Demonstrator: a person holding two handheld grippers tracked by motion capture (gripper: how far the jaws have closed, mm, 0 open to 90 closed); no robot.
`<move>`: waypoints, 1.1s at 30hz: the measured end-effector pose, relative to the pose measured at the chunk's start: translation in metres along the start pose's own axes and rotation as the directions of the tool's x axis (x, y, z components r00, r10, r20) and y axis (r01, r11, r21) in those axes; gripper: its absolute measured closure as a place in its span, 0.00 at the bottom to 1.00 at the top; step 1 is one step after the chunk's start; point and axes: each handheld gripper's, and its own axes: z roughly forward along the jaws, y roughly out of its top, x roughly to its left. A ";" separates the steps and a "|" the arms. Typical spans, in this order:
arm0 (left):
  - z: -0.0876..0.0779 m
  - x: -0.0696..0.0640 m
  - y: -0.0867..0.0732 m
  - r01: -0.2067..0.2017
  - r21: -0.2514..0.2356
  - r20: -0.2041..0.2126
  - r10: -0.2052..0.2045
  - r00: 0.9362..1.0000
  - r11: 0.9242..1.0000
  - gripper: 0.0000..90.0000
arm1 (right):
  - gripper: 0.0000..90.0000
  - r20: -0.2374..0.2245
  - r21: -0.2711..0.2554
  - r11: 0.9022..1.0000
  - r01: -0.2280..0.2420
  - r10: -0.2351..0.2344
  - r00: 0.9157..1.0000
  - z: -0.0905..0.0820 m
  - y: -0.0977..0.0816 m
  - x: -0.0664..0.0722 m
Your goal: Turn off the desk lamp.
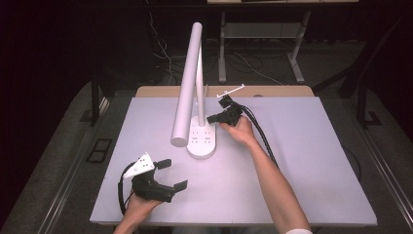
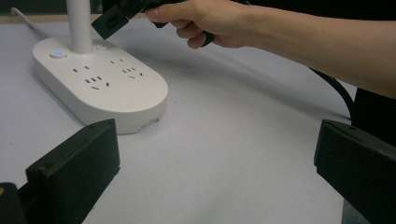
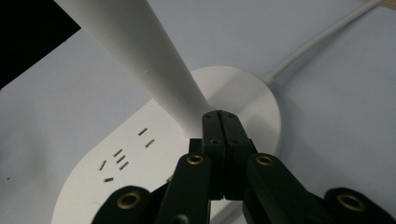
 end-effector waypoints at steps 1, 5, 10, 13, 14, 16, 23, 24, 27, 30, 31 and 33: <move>0.000 0.000 0.000 0.000 0.000 0.000 0.000 1.000 1.000 0.00 | 1.00 0.001 0.004 1.000 -0.002 0.002 1.000 0.001 -0.001 -0.001; 0.000 0.000 0.000 -0.001 0.002 -0.002 0.001 1.000 1.000 0.00 | 1.00 -0.001 -0.004 1.000 -0.010 0.010 1.000 0.004 -0.003 -0.004; 0.000 0.001 0.000 0.004 0.000 -0.006 -0.004 1.000 1.000 0.00 | 1.00 -0.025 -0.008 1.000 -0.022 0.022 0.999 0.008 -0.005 -0.007; 0.000 0.000 0.000 0.003 0.000 -0.006 -0.003 1.000 1.000 0.00 | 1.00 -0.013 -0.002 1.000 -0.018 0.018 1.000 0.009 -0.004 -0.006; 0.000 0.000 0.000 0.003 0.000 -0.006 -0.003 1.000 1.000 0.00 | 1.00 -0.014 0.001 1.000 -0.023 0.023 1.000 0.009 -0.004 -0.006; 0.000 -0.001 0.000 0.000 0.002 -0.005 0.000 1.000 1.000 0.00 | 1.00 -0.023 0.013 0.999 -0.040 0.040 0.999 0.008 -0.004 -0.007; 0.001 -0.002 0.000 -0.004 0.005 0.001 0.004 1.000 1.000 0.00 | 1.00 0.019 0.004 1.000 0.001 -0.002 1.000 0.009 -0.003 -0.002; 0.001 -0.001 0.000 -0.001 0.004 0.000 0.001 1.000 1.000 0.00 | 1.00 0.019 0.006 1.000 0.001 -0.001 1.000 0.009 -0.004 -0.002; 0.000 0.000 -0.001 0.004 0.003 -0.002 -0.004 1.000 1.000 0.00 | 1.00 0.012 0.004 1.000 -0.010 0.010 1.000 0.008 -0.003 -0.002; 0.000 0.000 0.000 0.001 0.001 -0.004 -0.001 1.000 1.000 0.00 | 1.00 0.009 0.003 1.000 -0.011 0.011 1.000 0.009 -0.003 -0.001; 0.000 0.000 0.000 0.001 0.001 -0.004 -0.001 1.000 1.000 0.00 | 1.00 0.009 0.003 1.000 -0.014 0.014 1.000 0.009 -0.003 -0.001; 0.000 -0.001 0.000 0.000 0.003 -0.004 0.000 1.000 1.000 0.00 | 1.00 0.013 0.004 1.000 -0.018 0.018 1.000 0.008 -0.004 -0.001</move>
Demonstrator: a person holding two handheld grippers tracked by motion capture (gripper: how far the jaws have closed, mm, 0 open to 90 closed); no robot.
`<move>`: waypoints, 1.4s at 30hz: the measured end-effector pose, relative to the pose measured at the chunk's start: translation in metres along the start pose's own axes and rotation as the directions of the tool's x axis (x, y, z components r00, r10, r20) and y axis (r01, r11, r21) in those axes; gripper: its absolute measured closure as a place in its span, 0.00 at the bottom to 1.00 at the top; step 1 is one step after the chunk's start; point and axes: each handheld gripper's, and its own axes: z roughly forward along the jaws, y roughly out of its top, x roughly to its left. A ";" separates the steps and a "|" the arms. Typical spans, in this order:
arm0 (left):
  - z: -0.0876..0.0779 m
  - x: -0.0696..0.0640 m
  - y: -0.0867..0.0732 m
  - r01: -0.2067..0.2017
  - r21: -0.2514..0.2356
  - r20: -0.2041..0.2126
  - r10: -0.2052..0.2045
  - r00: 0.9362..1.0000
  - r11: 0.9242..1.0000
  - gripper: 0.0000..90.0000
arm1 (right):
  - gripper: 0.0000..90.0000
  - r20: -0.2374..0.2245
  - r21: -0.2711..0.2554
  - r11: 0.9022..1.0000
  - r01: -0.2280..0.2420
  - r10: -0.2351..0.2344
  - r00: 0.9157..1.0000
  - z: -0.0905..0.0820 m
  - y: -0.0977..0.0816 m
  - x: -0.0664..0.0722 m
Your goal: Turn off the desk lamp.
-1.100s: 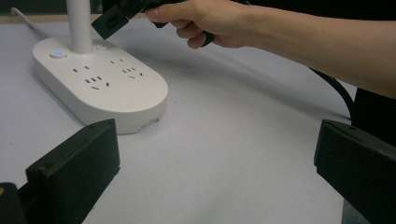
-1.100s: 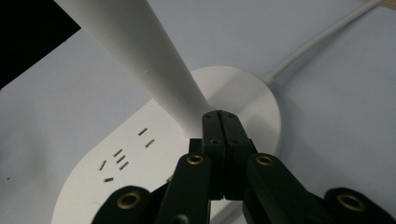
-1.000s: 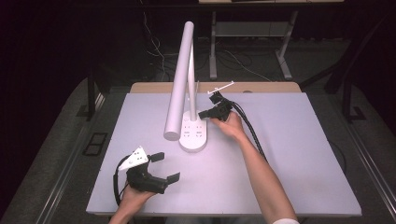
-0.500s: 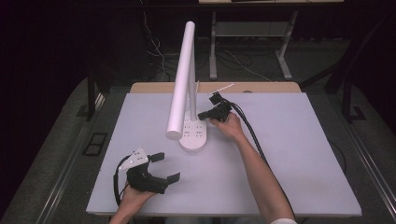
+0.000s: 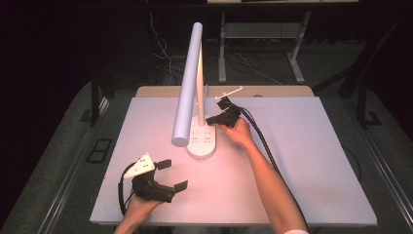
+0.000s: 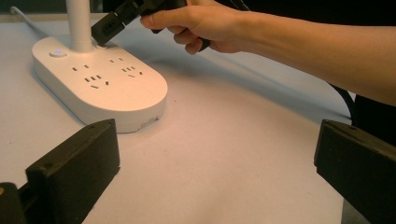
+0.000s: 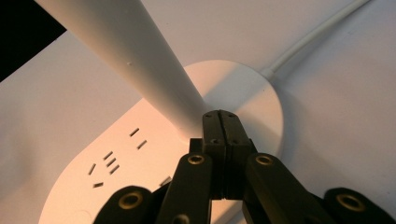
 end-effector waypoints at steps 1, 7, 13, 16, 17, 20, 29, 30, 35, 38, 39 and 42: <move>0.001 0.000 0.000 0.000 0.001 0.002 0.000 1.000 1.000 0.00 | 1.00 -0.001 0.000 1.000 0.000 0.000 1.000 0.000 0.000 0.000; 0.001 0.000 0.000 -0.001 0.003 0.002 0.001 1.000 1.000 0.00 | 1.00 -0.012 -0.012 1.000 -0.010 0.010 1.000 0.001 -0.003 -0.002; 0.001 0.000 0.000 -0.002 0.004 0.002 0.002 1.000 1.000 0.00 | 1.00 0.003 -0.023 1.000 -0.006 0.006 1.000 0.001 -0.004 0.000; 0.001 0.000 0.000 -0.002 0.003 0.003 0.002 1.000 1.000 0.00 | 1.00 0.012 -0.016 1.000 -0.003 0.003 1.000 0.000 -0.003 0.002; 0.001 0.000 0.000 -0.003 0.003 0.003 0.003 1.000 1.000 0.00 | 1.00 0.010 -0.014 1.000 -0.005 0.005 1.000 0.000 -0.003 0.001; 0.001 0.000 0.000 0.000 0.001 0.002 0.000 1.000 1.000 0.00 | 1.00 0.007 -0.013 1.000 -0.010 0.010 1.000 0.000 -0.003 0.001; 0.001 0.000 0.000 0.002 -0.001 0.003 -0.002 1.000 1.000 0.00 | 1.00 0.011 -0.009 1.000 -0.005 0.005 1.000 -0.001 -0.002 0.002; 0.001 0.000 0.000 0.002 -0.002 0.003 -0.002 1.000 1.000 0.00 | 1.00 0.012 -0.009 1.000 -0.005 0.005 1.000 -0.001 -0.002 0.002; 0.001 0.000 0.000 0.002 -0.001 0.003 -0.002 1.000 1.000 0.00 | 1.00 0.004 -0.013 1.000 -0.012 0.012 1.000 0.000 -0.002 0.001; 0.001 0.000 0.000 0.000 0.000 0.003 0.000 1.000 1.000 0.00 | 1.00 0.001 -0.016 1.000 -0.015 0.015 1.000 0.000 -0.002 0.000; 0.001 -0.001 0.000 0.000 0.000 0.003 0.000 1.000 1.000 0.00 | 1.00 0.001 -0.016 1.000 -0.015 0.015 1.000 0.000 -0.002 0.000; 0.002 -0.001 0.000 -0.001 0.002 0.002 0.001 1.000 1.000 0.00 | 1.00 -0.006 -0.017 1.000 -0.019 0.019 1.000 0.000 -0.003 -0.001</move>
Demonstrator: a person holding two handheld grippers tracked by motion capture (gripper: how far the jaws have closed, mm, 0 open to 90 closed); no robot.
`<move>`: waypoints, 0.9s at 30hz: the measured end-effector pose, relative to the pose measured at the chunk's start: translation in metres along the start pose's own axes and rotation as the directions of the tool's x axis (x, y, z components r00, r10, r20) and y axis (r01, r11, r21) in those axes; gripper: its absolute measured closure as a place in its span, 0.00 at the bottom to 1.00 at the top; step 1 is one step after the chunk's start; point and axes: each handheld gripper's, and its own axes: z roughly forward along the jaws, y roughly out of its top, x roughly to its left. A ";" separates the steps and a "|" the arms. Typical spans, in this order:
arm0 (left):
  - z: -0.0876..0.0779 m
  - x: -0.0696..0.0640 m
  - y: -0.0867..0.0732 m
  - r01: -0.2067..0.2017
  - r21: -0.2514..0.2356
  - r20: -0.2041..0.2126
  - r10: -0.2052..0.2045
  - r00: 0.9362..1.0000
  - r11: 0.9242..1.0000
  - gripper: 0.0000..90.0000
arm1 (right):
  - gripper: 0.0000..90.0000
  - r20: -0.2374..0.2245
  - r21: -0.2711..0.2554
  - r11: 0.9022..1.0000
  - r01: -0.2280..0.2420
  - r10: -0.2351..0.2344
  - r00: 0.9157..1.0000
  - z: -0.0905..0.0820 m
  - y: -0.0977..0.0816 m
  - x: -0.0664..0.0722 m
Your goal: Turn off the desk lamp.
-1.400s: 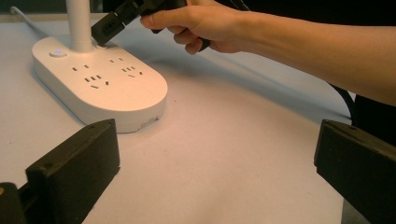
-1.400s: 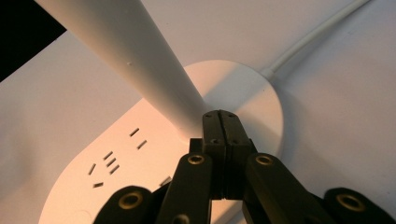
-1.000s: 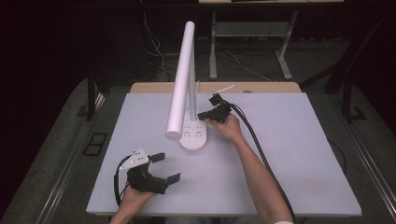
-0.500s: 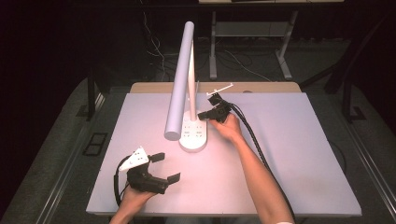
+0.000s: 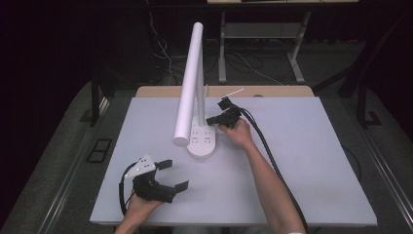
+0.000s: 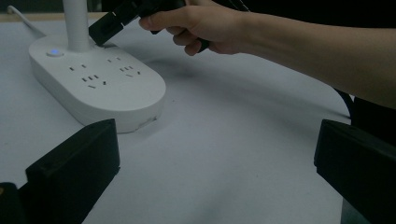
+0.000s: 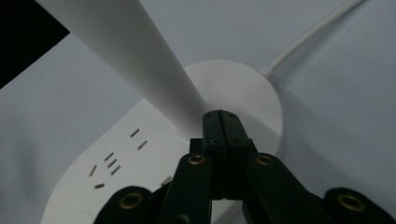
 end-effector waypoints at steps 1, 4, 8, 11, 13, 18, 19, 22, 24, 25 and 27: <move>0.000 0.000 0.000 0.000 0.000 0.001 0.000 1.000 1.000 0.00 | 1.00 0.000 0.000 1.000 0.000 0.000 1.000 0.000 0.000 0.000; 0.000 0.000 0.000 -0.003 0.002 0.002 0.003 1.000 1.000 0.00 | 1.00 0.018 0.000 1.000 0.015 -0.015 1.000 0.001 0.000 0.002; 0.000 0.000 0.000 -0.001 0.001 0.000 0.001 1.000 1.000 0.00 | 1.00 0.028 0.005 1.000 0.020 -0.020 0.999 0.001 0.000 0.004; 0.000 0.001 0.000 -0.002 0.000 0.001 0.002 1.000 1.000 0.00 | 1.00 0.029 0.008 1.000 0.016 -0.017 0.999 0.000 0.000 0.004; 0.000 0.001 0.000 0.002 0.000 0.000 -0.002 1.000 1.000 0.00 | 1.00 0.027 0.004 1.000 0.011 -0.011 1.000 0.000 0.000 0.003; -0.001 0.002 0.000 0.005 -0.003 -0.002 -0.005 1.000 1.000 0.00 | 1.00 0.022 -0.001 1.000 0.001 -0.001 1.000 -0.001 -0.001 0.003; 0.000 0.002 0.000 0.006 -0.004 -0.002 -0.006 1.000 1.000 0.00 | 1.00 0.021 -0.003 1.000 -0.001 0.001 1.000 -0.002 0.000 0.004; 0.000 0.002 0.000 0.006 -0.003 -0.001 -0.006 1.000 1.000 0.00 | 1.00 0.031 0.008 1.000 0.020 -0.021 0.999 -0.003 -0.001 0.006; 0.000 0.002 0.000 0.006 -0.003 -0.001 -0.006 1.000 1.000 0.00 | 1.00 0.032 0.011 1.000 0.021 -0.021 0.999 -0.004 -0.001 0.007; 0.000 0.002 0.000 0.005 -0.004 -0.001 -0.005 1.000 1.000 0.00 | 1.00 0.031 0.006 1.000 0.021 -0.021 0.999 -0.005 -0.001 0.007; 0.000 0.002 0.000 0.006 -0.004 0.000 -0.006 1.000 1.000 0.00 | 1.00 0.033 -0.005 1.000 0.031 -0.031 0.999 -0.012 -0.001 0.008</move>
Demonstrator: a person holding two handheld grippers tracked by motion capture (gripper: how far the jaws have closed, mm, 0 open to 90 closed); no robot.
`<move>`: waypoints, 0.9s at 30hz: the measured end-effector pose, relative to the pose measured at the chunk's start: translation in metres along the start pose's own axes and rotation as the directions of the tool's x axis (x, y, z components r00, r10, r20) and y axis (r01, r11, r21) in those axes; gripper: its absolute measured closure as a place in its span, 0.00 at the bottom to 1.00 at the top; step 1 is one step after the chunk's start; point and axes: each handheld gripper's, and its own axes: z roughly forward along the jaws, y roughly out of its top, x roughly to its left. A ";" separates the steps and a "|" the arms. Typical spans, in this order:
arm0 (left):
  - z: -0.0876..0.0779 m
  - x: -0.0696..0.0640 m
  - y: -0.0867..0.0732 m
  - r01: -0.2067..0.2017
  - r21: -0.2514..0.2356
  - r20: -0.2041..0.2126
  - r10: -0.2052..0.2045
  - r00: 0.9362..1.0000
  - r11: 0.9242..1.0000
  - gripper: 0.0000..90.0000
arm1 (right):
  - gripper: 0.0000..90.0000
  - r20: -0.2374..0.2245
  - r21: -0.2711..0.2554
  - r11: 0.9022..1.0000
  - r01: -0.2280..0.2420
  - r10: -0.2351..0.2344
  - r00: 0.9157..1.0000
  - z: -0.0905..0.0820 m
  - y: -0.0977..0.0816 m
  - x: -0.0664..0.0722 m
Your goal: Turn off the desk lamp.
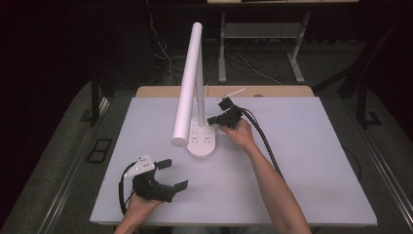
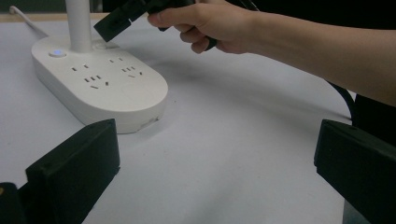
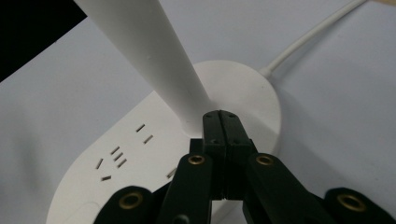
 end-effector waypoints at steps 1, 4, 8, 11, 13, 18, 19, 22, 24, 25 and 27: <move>0.000 0.000 0.000 0.000 0.000 0.001 0.000 1.000 1.000 0.00 | 1.00 0.000 0.000 1.000 0.000 0.000 1.000 0.000 0.000 0.000; 0.000 0.000 0.000 0.000 0.002 0.003 0.000 1.000 1.000 0.00 | 1.00 0.004 -0.008 1.000 0.010 -0.010 1.000 -0.010 0.000 0.001; 0.001 -0.001 0.000 -0.001 0.002 0.002 0.001 1.000 1.000 0.00 | 1.00 0.004 -0.019 1.000 0.016 -0.016 1.000 -0.018 0.000 0.002; 0.001 -0.001 0.000 -0.002 0.002 0.002 0.002 1.000 1.000 0.00 | 1.00 0.001 -0.022 1.000 0.016 -0.016 1.000 -0.027 0.000 0.004; 0.001 -0.001 0.000 -0.002 0.001 0.003 0.002 1.000 1.000 0.00 | 1.00 0.007 -0.020 0.999 0.027 -0.026 1.000 -0.033 -0.001 0.006; 0.001 -0.001 0.000 0.003 0.000 0.005 -0.003 1.000 1.000 0.00 | 0.91 0.033 -0.019 0.999 0.047 -0.046 0.998 -0.054 -0.008 0.010; 0.001 -0.001 0.000 0.003 0.000 0.005 -0.003 1.000 1.000 0.00 | 0.88 0.035 -0.024 0.999 0.048 -0.047 0.998 -0.057 -0.009 0.010; 0.001 -0.001 0.000 0.004 -0.001 0.004 -0.004 1.000 1.000 0.00 | 0.77 0.034 -0.039 0.997 0.060 -0.059 0.998 -0.069 -0.015 0.012; 0.002 -0.002 0.000 0.003 -0.001 0.004 -0.003 1.000 1.000 0.00 | 0.71 0.037 -0.052 0.996 0.068 -0.066 0.997 -0.076 -0.020 0.014; 0.002 -0.002 0.000 0.002 -0.001 0.005 -0.002 1.000 1.000 0.00 | 0.69 0.035 -0.054 0.996 0.066 -0.064 0.997 -0.079 -0.021 0.015; 0.002 -0.002 0.000 0.004 -0.001 0.008 -0.004 1.000 1.000 0.00 | 0.59 0.032 -0.072 0.995 0.063 -0.061 0.998 -0.086 -0.027 0.018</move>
